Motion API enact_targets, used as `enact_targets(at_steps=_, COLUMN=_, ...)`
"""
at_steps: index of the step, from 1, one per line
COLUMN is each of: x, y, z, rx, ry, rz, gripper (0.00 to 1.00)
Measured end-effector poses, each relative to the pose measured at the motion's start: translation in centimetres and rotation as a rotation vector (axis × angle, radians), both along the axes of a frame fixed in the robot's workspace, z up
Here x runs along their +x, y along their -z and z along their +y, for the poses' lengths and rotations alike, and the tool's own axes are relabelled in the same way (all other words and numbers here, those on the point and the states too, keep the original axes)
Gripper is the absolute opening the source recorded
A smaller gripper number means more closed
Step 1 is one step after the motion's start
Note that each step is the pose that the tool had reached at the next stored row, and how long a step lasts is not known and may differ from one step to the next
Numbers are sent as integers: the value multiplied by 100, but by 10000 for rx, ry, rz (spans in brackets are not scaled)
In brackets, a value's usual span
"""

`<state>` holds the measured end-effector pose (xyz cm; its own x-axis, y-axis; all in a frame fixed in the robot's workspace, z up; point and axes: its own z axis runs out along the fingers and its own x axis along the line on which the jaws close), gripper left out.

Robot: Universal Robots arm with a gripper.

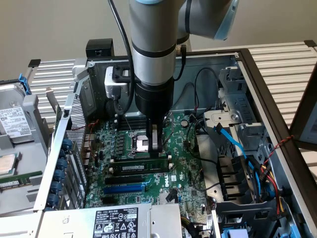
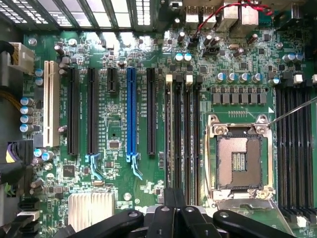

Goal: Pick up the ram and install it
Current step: 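Press down the ram until it locks into place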

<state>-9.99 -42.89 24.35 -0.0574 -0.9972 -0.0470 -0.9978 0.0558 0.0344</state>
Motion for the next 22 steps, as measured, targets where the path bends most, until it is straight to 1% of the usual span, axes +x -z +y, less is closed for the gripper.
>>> enact_targets(at_steps=2, x=6, y=29, z=0, rx=-9, ry=1, rz=-7, gripper=10)
enact_targets(at_steps=7, x=7, y=46, z=0, rx=-44, ry=0, rz=-9, gripper=10)
enact_targets(at_steps=13, x=7, y=71, z=0, rx=-69, ry=0, rz=-9, gripper=10)
enact_targets(at_steps=22, x=7, y=126, z=0, rx=-146, ry=0, rz=-9, gripper=10)
